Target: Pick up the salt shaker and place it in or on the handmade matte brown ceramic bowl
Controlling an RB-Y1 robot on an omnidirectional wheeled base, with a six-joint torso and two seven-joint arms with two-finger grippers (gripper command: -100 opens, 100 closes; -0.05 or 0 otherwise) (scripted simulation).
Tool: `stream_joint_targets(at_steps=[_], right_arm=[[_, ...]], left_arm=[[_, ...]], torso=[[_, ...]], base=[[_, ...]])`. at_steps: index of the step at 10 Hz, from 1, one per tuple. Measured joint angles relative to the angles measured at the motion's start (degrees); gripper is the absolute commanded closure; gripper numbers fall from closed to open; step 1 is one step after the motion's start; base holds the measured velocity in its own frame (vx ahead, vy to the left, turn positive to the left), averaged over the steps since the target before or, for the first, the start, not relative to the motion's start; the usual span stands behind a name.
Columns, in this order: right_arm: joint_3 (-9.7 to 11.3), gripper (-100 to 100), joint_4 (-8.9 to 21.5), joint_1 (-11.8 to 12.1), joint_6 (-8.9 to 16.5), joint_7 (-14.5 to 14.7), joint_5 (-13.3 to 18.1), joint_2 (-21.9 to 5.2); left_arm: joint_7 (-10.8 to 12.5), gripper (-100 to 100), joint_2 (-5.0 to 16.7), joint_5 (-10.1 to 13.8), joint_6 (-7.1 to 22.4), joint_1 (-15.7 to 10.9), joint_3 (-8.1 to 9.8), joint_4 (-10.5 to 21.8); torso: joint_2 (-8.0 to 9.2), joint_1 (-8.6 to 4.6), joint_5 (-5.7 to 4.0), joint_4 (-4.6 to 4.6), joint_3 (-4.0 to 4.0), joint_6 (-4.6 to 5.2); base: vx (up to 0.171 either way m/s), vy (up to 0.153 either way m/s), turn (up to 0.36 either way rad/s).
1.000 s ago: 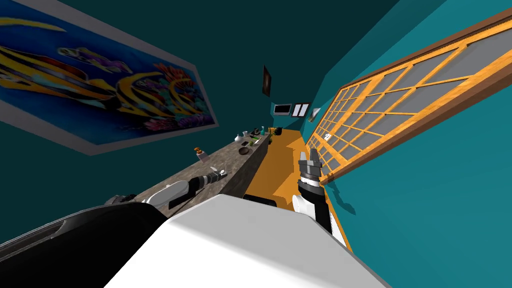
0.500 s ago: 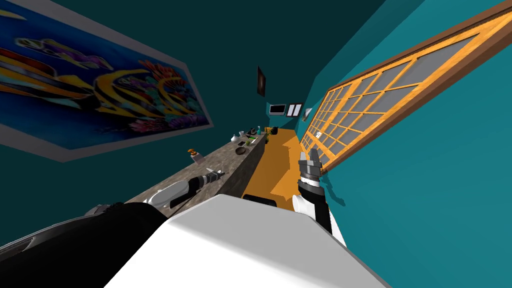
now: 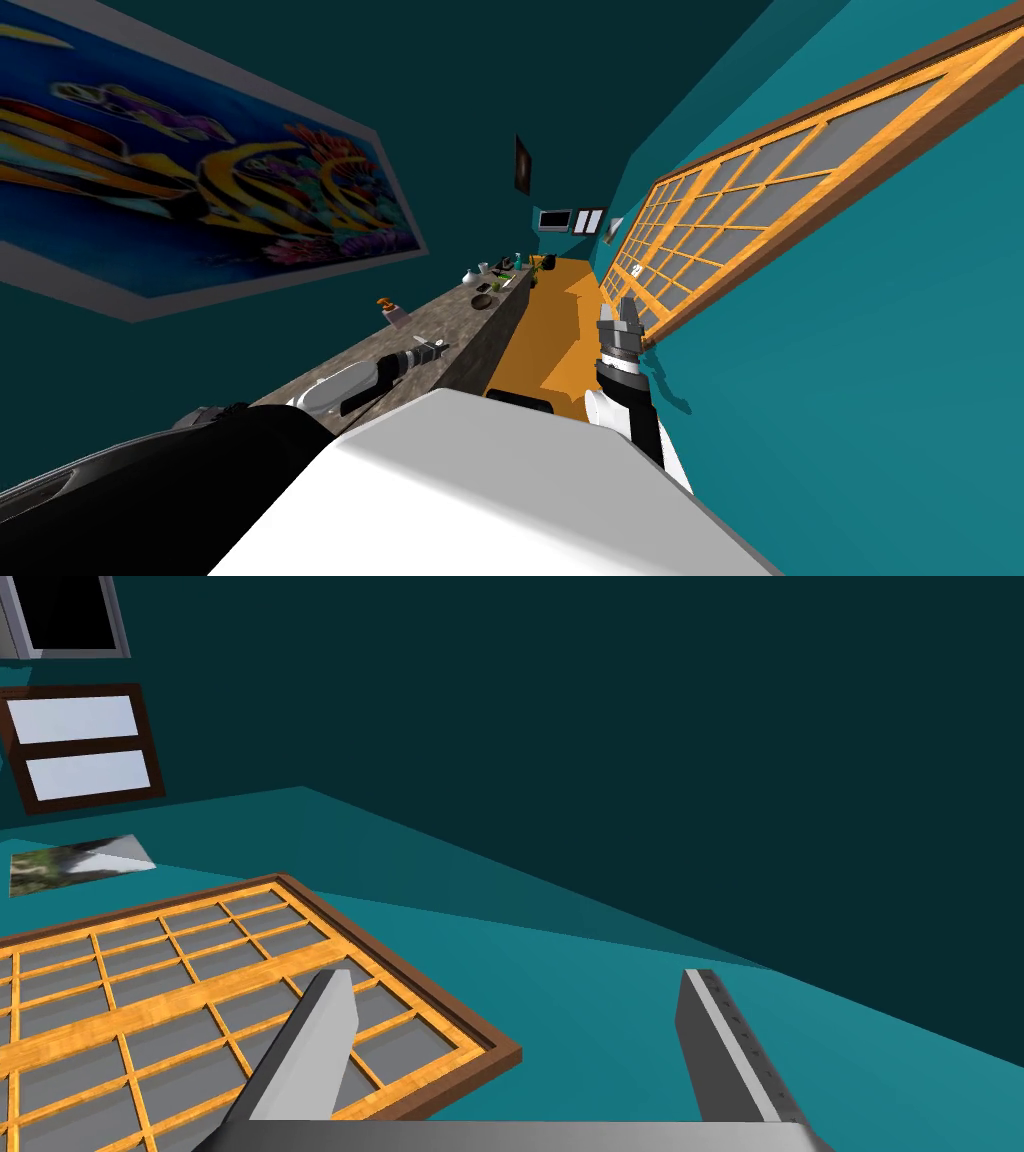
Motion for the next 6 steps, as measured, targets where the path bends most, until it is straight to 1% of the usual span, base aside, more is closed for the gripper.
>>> stream_joint_targets(at_steps=[2, 3, 4, 5, 6], right_arm=[[-0.01, 0, 0.00, 0.01, 0.00, 0.00, 0.00, 0.00], [-0.01, 0, 0.00, 0.01, 0.00, 0.00, 0.00, 0.00], [0.00, 0, 0.00, 0.00, 0.00, 0.00, 0.00, 0.00], [0.00, 0, 0.00, 0.00, 0.00, 0.00, 0.00, 0.00], [0.00, 0, 0.00, 0.01, 0.00, 0.00, 0.00, 0.00]], left_arm=[[0.61, 100, 0.84, -0.79, -0.25, 1.19, 0.03, -2.37], [0.54, 100, 0.96, -1.23, -0.62, 1.78, 0.01, -3.59], [0.51, 0, 0.99, -1.30, -0.72, 1.89, 0.00, -3.72], [0.51, 100, 0.99, -1.30, -0.71, 1.88, 0.00, -3.70], [0.75, 100, 1.44, -1.18, -0.75, 2.65, 0.48, -3.78]], torso=[[-0.09, 0.10, 0.02, -0.03, -0.05, -0.10], [-0.14, 0.11, 0.03, -0.04, -0.08, -0.09], [-0.11, 0.08, 0.05, -0.03, -0.07, -0.01], [-0.06, 0.06, 0.05, -0.02, -0.04, -0.01], [-0.38, -0.14, 0.01, -0.06, -0.20, -0.02]], base=[[0.056, 0.029, 0.266], [0.027, 0.009, 0.053], [0.000, 0.000, 0.000], [0.124, -0.057, 0.024], [0.209, -0.105, 0.033]])
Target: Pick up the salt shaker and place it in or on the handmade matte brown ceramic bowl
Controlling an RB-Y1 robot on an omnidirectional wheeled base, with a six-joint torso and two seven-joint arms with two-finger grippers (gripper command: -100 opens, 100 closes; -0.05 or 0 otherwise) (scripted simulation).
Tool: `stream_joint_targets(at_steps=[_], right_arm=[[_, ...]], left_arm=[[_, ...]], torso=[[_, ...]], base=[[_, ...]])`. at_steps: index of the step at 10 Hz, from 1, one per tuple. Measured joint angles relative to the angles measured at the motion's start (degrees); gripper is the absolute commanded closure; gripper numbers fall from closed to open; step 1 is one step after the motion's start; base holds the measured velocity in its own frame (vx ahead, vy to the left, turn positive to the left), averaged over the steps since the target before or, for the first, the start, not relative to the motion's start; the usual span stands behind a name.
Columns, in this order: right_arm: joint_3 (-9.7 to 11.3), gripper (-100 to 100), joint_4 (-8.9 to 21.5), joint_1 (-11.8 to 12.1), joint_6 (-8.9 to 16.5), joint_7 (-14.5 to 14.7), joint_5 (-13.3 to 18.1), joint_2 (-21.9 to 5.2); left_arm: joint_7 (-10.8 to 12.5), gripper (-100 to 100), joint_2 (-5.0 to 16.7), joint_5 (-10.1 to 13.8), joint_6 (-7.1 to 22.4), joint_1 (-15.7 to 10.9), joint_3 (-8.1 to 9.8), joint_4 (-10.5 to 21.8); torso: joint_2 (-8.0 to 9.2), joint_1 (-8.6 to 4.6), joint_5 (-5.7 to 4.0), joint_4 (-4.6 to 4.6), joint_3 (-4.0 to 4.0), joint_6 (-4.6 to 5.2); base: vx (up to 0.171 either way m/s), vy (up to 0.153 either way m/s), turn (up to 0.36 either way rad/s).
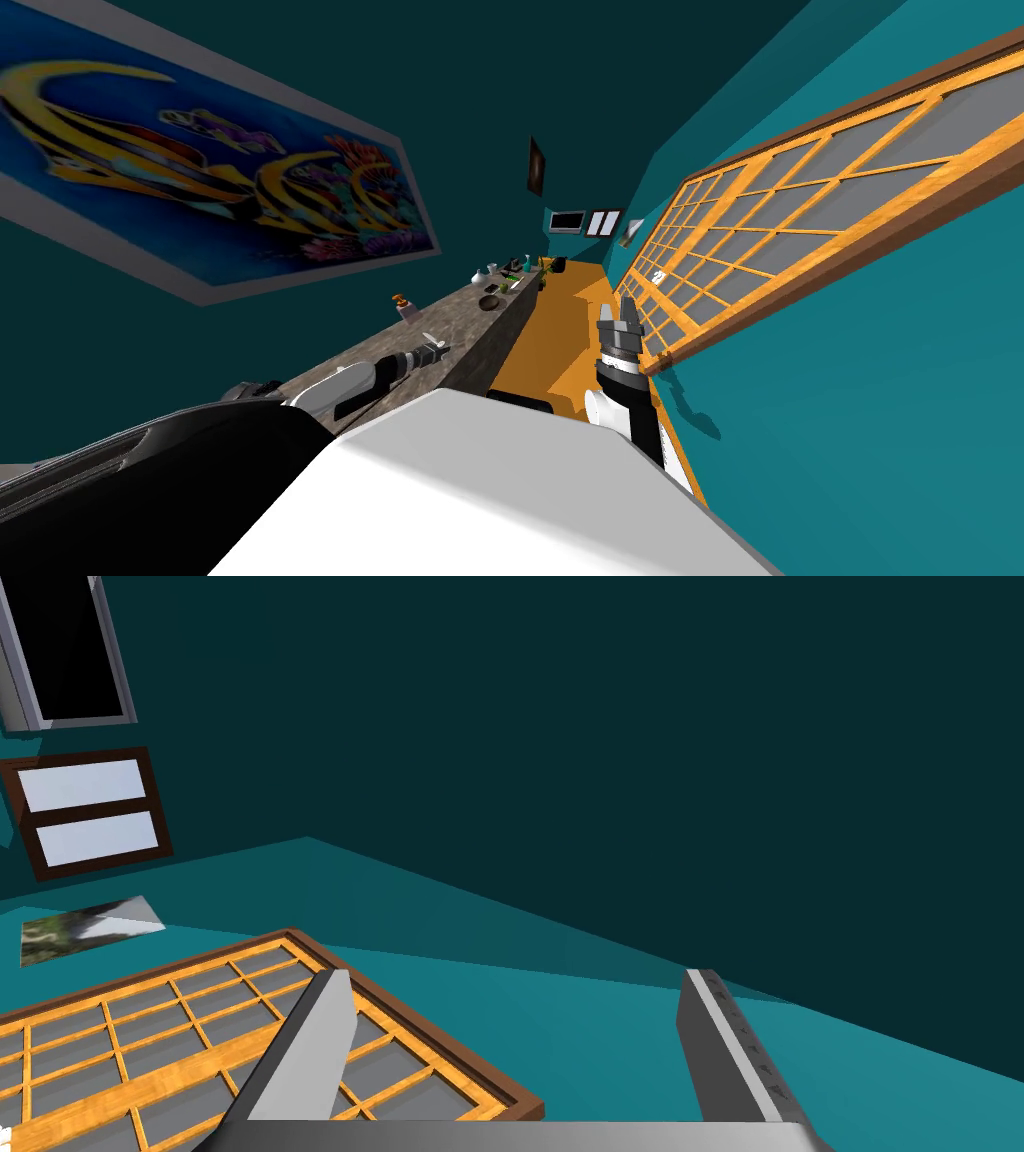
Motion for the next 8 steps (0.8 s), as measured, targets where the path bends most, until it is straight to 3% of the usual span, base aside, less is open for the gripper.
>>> stream_joint_targets(at_steps=[3, 8], right_arm=[[0.01, 0, -0.01, 0.00, 0.00, 0.00, 0.00, 0.00], [0.00, 0, -0.01, 0.01, -0.01, 0.00, 0.00, 0.00]], left_arm=[[0.59, 100, 1.12, 0.79, -0.58, 1.73, 1.75, 0.53], [2.45, 100, 3.64, 1.55, -0.82, 4.92, 4.64, 1.23]], torso=[[-0.35, -0.29, -0.07, -0.10, -0.23, 0.01], [-0.61, -0.16, -0.07, -0.15, -0.38, 0.03]], base=[[0.176, -0.107, 0.023], [0.222, -0.072, 0.019]])
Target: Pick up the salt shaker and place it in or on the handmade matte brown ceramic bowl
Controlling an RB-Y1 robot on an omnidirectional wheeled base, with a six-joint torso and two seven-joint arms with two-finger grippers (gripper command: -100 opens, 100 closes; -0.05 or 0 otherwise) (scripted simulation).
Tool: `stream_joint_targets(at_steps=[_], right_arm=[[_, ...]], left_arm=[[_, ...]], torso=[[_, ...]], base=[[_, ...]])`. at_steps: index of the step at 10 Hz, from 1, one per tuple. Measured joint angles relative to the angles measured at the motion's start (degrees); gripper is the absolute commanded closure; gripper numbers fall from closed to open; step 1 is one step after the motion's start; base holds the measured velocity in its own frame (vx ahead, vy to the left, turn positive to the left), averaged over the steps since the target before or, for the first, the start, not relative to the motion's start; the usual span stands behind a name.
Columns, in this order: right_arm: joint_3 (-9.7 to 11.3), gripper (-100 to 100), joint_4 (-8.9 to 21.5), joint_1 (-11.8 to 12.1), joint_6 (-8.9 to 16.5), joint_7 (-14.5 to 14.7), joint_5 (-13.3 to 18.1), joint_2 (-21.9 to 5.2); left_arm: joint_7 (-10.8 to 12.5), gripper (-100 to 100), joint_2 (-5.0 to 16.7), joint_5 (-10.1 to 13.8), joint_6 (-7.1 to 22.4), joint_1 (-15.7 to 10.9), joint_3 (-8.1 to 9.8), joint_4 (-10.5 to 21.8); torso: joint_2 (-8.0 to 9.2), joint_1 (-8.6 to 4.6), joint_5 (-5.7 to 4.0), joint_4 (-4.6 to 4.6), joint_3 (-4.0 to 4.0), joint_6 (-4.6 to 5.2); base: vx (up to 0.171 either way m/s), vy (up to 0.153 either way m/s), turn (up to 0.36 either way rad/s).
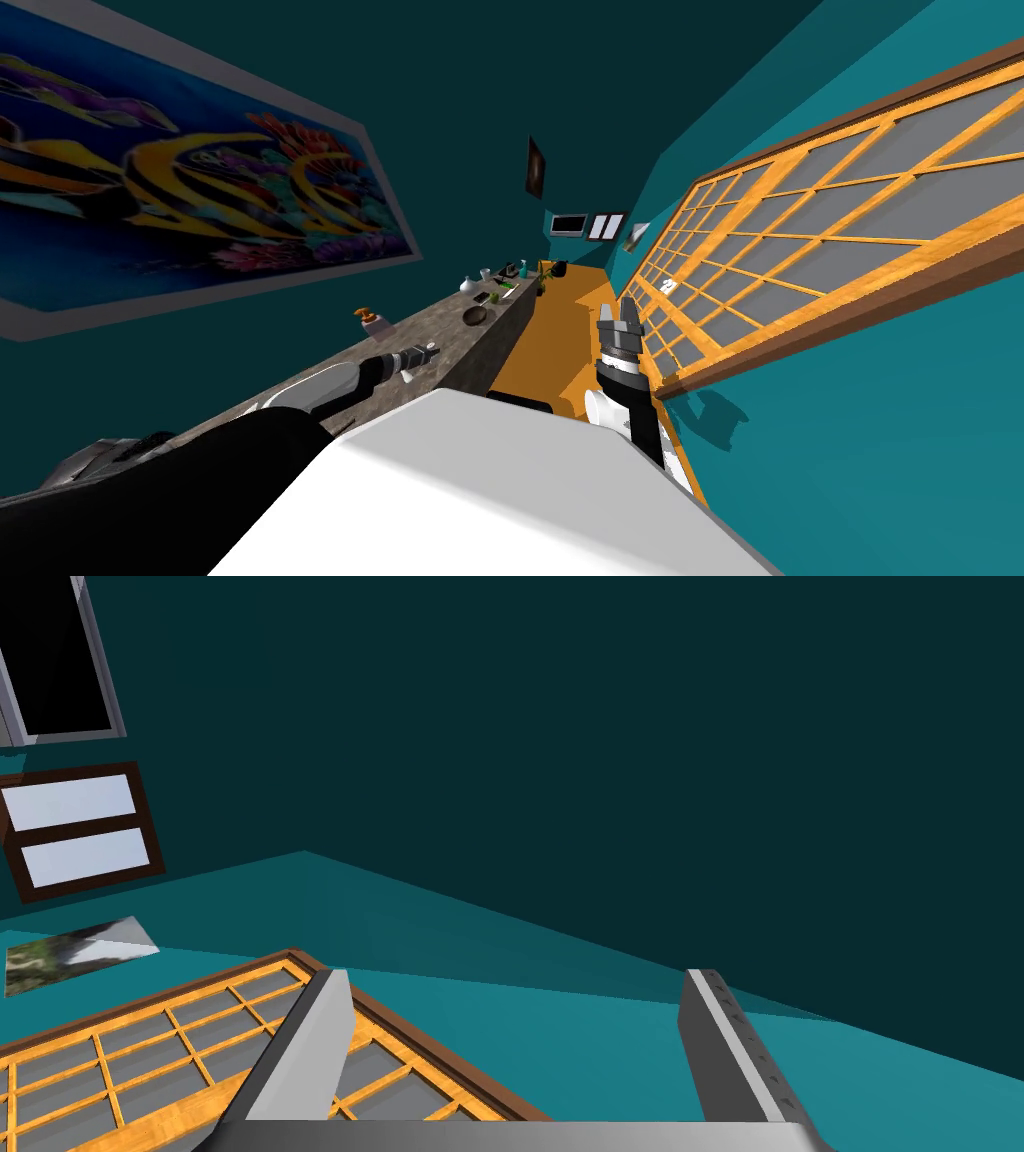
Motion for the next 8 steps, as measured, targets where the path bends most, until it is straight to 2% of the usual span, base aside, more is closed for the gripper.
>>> stream_joint_targets(at_steps=[4, 8], right_arm=[[0.00, 0, 0.00, 0.00, 0.00, 0.00, 0.00, 0.00], [0.00, 0, 0.00, -0.01, 0.00, 0.00, 0.00, 0.00]], left_arm=[[1.02, 100, 1.71, 1.03, -0.96, 2.15, 2.96, 1.06], [3.54, 100, 4.38, 1.18, -1.07, 4.41, 5.90, 1.30]], torso=[[0.15, -0.04, 0.01, 0.03, 0.08, 0.01], [0.06, 0.01, 0.00, 0.01, 0.03, 0.09]], base=[[0.191, -0.086, 0.001], [0.191, -0.065, -0.054]])
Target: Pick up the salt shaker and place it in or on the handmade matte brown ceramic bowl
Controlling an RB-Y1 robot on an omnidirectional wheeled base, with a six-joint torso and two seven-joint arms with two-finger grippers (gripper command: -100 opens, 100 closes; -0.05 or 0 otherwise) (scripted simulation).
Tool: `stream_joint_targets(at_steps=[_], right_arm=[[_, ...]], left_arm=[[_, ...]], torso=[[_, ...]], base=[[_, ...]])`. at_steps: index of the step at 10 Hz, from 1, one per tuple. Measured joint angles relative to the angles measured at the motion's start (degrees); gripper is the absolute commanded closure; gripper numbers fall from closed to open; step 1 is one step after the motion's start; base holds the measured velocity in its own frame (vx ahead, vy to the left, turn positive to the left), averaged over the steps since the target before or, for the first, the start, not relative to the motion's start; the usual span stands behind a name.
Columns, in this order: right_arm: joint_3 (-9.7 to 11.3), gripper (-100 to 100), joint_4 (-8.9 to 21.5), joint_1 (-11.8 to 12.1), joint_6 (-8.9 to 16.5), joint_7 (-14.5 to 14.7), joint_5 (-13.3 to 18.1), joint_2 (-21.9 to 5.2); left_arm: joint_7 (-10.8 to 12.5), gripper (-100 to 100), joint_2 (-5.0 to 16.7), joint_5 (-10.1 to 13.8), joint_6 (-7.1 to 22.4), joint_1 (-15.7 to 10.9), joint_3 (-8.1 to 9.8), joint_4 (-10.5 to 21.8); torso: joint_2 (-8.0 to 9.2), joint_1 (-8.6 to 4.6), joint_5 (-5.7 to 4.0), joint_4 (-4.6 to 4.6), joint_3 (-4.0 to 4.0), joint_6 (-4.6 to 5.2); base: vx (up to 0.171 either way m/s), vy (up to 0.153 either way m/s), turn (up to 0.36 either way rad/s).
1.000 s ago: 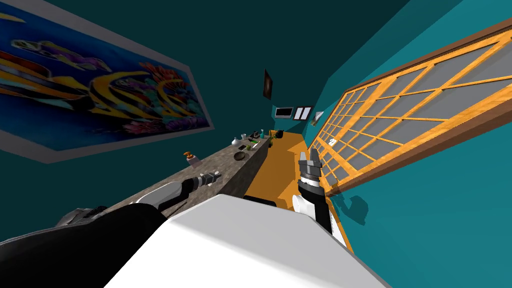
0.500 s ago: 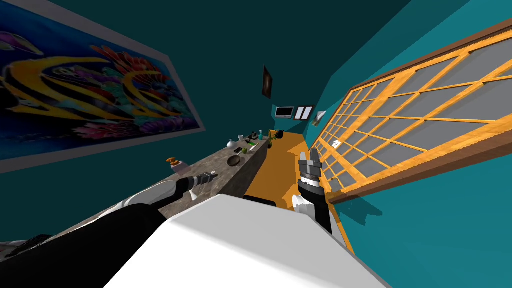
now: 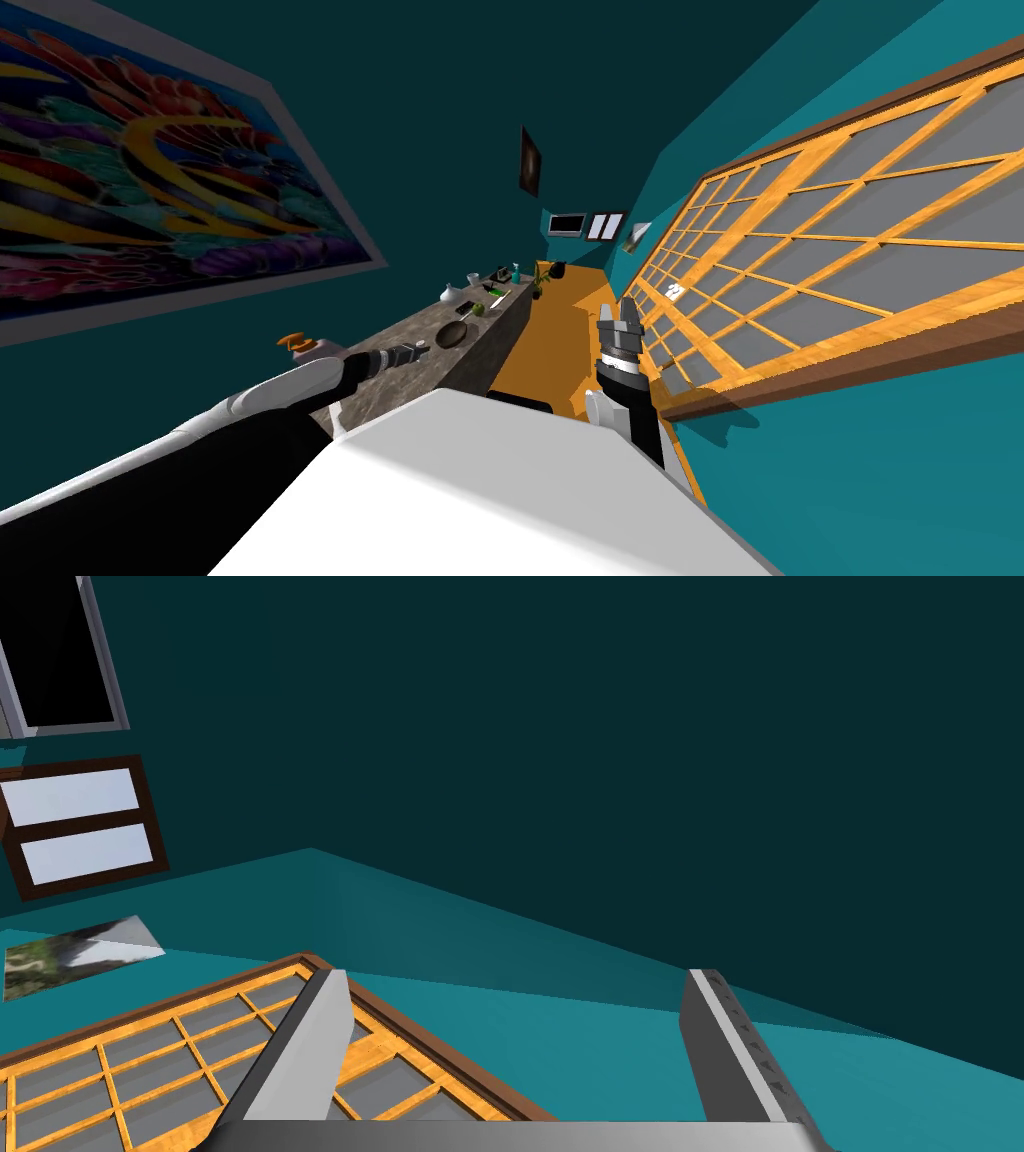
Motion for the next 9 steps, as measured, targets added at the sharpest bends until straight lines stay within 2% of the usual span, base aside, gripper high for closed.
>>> stream_joint_targets(at_steps=[3, 6, 9], right_arm=[[0.00, 0, 0.00, -0.02, 0.00, 0.00, 0.00, -0.01], [-0.01, 0, 0.01, -0.03, 0.01, 0.00, 0.00, -0.01], [-0.01, 0, 0.01, -0.03, 0.01, 0.00, 0.00, -0.01]], left_arm=[[3.13, 100, 2.09, -0.39, 0.07, -1.58, 0.97, -0.04], [6.60, 100, 3.45, -0.27, -0.54, -3.90, 2.35, -1.36], [9.94, 100, 4.75, -0.73, -0.45, -7.25, 1.80, -2.67]], torso=[[0.57, 0.31, 0.09, 0.12, 0.32, 0.01], [1.10, 0.52, 0.15, 0.26, 0.64, 0.01], [1.29, 0.53, 0.18, 0.33, 0.77, 0.03]], base=[[0.033, 0.019, -0.126], [-0.067, 0.063, -0.122], [-0.070, 0.044, -0.072]])
